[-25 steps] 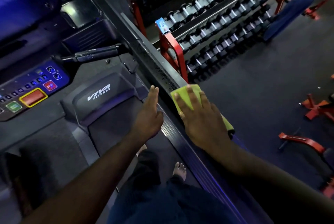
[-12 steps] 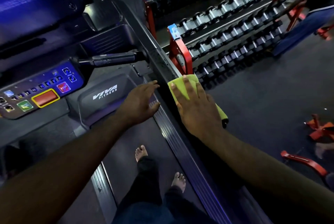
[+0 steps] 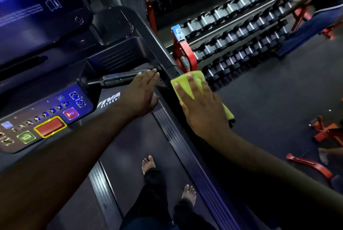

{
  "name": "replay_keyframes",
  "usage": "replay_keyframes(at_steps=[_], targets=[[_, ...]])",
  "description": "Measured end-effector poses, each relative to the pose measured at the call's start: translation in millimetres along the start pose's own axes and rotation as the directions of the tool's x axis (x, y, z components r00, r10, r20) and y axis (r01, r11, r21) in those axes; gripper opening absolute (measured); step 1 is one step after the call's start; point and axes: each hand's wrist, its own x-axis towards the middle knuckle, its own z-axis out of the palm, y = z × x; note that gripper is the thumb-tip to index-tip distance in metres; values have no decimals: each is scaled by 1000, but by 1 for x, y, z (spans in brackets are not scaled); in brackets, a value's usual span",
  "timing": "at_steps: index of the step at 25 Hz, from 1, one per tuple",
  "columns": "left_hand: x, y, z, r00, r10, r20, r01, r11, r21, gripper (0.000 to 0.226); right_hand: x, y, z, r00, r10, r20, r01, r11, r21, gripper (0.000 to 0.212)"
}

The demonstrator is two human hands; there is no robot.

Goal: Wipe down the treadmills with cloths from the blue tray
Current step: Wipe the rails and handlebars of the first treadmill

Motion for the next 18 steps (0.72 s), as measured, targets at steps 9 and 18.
replay_keyframes(at_steps=[9,18], targets=[[30,-30,14,992,111,-60,-106,991,86,65,102,-43,13,980,192,-46,-195,977,-86,70],[29,-44,5,982,187,17,-187,982,24,72,31,-40,29,928,346,-138,-363,924,-123,65]])
